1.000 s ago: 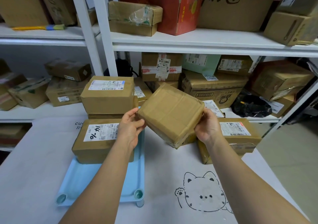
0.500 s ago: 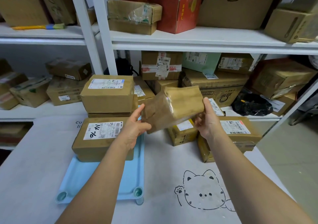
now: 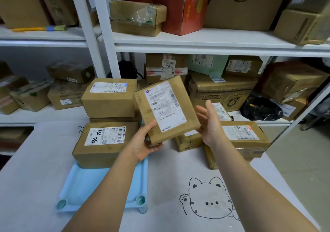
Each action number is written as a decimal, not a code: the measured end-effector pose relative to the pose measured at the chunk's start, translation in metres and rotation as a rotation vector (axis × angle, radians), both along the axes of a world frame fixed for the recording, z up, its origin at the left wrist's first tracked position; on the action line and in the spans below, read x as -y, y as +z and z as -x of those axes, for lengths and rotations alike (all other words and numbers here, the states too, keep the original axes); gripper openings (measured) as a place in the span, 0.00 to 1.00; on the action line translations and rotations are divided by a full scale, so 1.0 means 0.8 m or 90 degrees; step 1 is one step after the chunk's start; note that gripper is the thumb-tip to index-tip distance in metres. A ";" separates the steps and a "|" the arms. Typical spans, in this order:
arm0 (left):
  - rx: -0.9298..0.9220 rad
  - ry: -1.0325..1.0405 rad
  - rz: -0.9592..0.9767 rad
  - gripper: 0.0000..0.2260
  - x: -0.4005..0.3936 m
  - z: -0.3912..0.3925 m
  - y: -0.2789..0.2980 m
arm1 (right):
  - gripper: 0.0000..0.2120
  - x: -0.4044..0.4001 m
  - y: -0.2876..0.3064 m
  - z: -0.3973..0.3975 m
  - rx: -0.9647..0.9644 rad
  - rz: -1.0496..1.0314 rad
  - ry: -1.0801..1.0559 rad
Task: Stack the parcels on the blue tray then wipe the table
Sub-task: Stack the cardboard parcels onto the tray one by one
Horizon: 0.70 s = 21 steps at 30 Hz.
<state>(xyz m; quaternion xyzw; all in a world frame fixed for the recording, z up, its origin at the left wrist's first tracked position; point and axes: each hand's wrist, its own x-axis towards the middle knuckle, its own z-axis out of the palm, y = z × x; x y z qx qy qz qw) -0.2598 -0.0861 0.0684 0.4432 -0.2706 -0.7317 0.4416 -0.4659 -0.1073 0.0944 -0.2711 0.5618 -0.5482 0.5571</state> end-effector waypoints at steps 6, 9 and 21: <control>-0.080 0.000 0.018 0.43 -0.003 0.010 -0.001 | 0.39 -0.014 -0.016 -0.015 0.113 0.057 0.206; -0.038 -0.003 0.047 0.46 -0.008 0.011 -0.003 | 0.34 -0.010 -0.020 -0.030 0.100 0.089 0.167; 0.065 0.461 0.103 0.17 -0.014 -0.119 -0.003 | 0.27 0.011 -0.027 -0.119 0.120 -0.048 0.194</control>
